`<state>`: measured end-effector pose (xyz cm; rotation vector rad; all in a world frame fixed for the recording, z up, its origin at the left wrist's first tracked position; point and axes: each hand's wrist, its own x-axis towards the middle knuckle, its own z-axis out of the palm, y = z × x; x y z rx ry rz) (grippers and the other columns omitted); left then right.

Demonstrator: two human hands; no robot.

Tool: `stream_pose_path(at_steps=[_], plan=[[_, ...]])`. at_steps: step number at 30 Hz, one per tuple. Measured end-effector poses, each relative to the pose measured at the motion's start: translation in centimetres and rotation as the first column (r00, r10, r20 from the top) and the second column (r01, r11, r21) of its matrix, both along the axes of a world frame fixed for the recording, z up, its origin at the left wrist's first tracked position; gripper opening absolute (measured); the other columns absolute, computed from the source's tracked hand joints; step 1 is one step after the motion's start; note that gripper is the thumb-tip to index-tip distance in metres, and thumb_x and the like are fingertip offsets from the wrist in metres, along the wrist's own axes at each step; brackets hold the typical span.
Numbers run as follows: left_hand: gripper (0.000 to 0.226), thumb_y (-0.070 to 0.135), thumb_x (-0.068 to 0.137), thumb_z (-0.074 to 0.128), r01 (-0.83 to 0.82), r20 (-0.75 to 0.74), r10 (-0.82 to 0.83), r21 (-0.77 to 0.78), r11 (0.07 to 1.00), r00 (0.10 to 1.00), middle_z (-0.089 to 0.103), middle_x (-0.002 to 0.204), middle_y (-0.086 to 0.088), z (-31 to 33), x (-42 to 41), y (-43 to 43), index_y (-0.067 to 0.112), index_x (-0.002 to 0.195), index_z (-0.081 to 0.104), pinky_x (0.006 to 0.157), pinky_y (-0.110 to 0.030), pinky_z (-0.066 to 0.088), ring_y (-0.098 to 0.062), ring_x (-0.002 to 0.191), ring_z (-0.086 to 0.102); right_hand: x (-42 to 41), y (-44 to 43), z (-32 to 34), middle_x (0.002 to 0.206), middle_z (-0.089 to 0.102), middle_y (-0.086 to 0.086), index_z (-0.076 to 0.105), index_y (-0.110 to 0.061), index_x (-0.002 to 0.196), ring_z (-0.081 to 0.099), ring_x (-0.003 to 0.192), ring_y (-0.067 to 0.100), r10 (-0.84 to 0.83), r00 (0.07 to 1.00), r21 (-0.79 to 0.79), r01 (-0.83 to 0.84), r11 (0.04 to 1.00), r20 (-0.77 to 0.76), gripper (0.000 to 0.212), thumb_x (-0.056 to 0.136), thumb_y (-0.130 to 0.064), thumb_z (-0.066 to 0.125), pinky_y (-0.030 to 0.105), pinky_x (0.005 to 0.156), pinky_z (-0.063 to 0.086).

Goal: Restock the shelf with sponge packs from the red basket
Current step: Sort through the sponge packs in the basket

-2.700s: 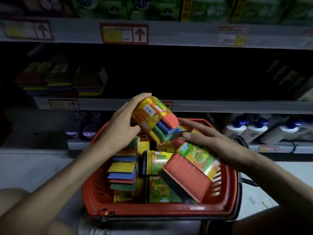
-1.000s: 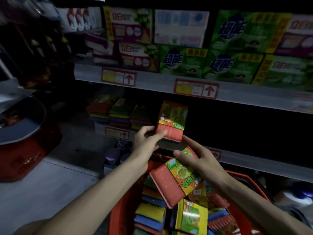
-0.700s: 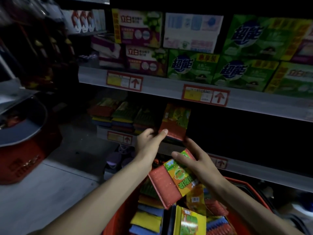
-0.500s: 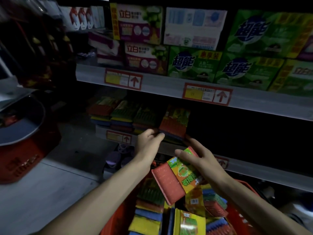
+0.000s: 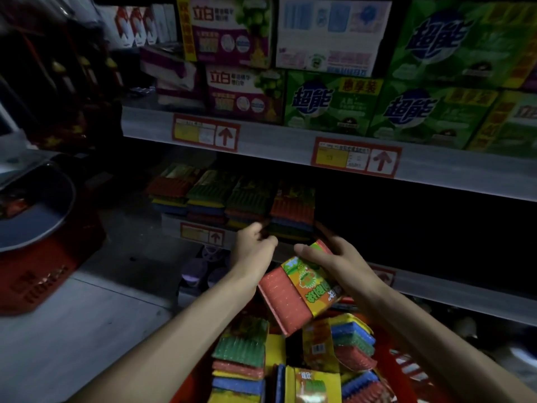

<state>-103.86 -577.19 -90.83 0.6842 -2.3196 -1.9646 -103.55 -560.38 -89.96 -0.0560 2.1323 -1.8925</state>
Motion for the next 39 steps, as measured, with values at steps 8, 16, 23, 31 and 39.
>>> stream_pose_path(at_steps=[8, 16, 23, 31, 39], plan=[[0.049, 0.026, 0.085, 0.06, -0.033, -0.036, 0.035, 0.039, 0.999, 0.999, 0.07, 0.12, -0.006, 0.5, 0.5, 0.0, 0.018, 0.133, 0.062, 0.099, -0.05, 0.055, -0.024, 0.108, 0.069, -0.3, -0.1, -0.4, 0.095, 0.073, -0.005, 0.047, -0.051, 0.101, 0.076, 0.071, 0.009, 0.024, 1.0, 0.038, -0.023, 0.999, -0.005, 0.045, 0.082, -0.033, 0.083, 0.02, 0.055, 0.056], [0.029, 0.013, 0.096, 0.059, -0.101, -0.01, 0.102, 0.09, 0.991, 0.995, 0.067, 0.12, -0.006, 0.7, 0.9, -0.3, 0.016, 0.124, 0.065, 0.104, -0.047, 0.051, -0.023, 0.115, 0.063, -0.5, 0.3, 0.1, 0.098, 0.067, -0.016, 0.04, -0.039, 0.13, 0.072, 0.073, -0.004, 0.102, 0.991, 0.103, -0.093, 0.99, -0.087, 0.06, 0.086, -0.024, 0.079, 0.011, 0.059, 0.053], [0.021, 0.014, 0.093, 0.059, -0.063, 0.002, 0.063, 0.076, 0.995, 0.998, 0.055, 0.089, -0.006, 0.8, 1.1, -0.6, 0.022, 0.075, 0.05, 0.083, -0.039, 0.046, -0.018, 0.086, 0.055, -1.1, 0.6, -0.6, 0.121, 0.065, -0.015, 0.043, -0.037, 0.144, 0.07, 0.102, 0.005, 0.15, 0.982, 0.247, -0.119, 0.962, -0.113, 0.082, 0.075, -0.043, 0.087, 0.025, 0.087, 0.059], [0.021, 0.009, 0.099, 0.057, -0.06, -0.004, 0.06, 0.098, 0.993, 0.998, 0.066, 0.092, -0.005, 1.7, 1.4, -0.9, 0.021, 0.082, 0.059, 0.098, -0.049, 0.052, -0.023, 0.099, 0.065, -1.1, 1.4, -0.3, 0.129, 0.063, -0.013, 0.045, -0.038, 0.142, 0.067, 0.11, 0.006, 0.145, 0.98, 0.295, -0.099, 0.95, -0.138, 0.084, 0.071, -0.051, 0.088, 0.034, 0.097, 0.058], [0.018, 0.017, 0.101, 0.06, 0.135, 0.043, -0.139, 0.076, 0.988, 0.989, 0.076, 0.108, -0.002, 2.1, 4.7, 0.0, 0.021, 0.107, 0.076, 0.086, -0.031, 0.057, -0.014, 0.1, 0.072, 2.0, 3.7, 1.5, 0.129, 0.053, -0.01, 0.043, -0.033, 0.151, 0.061, 0.106, 0.002, 0.104, 0.979, 0.323, -0.043, 0.945, -0.174, 0.081, 0.08, -0.048, 0.08, 0.008, 0.074, 0.051]])
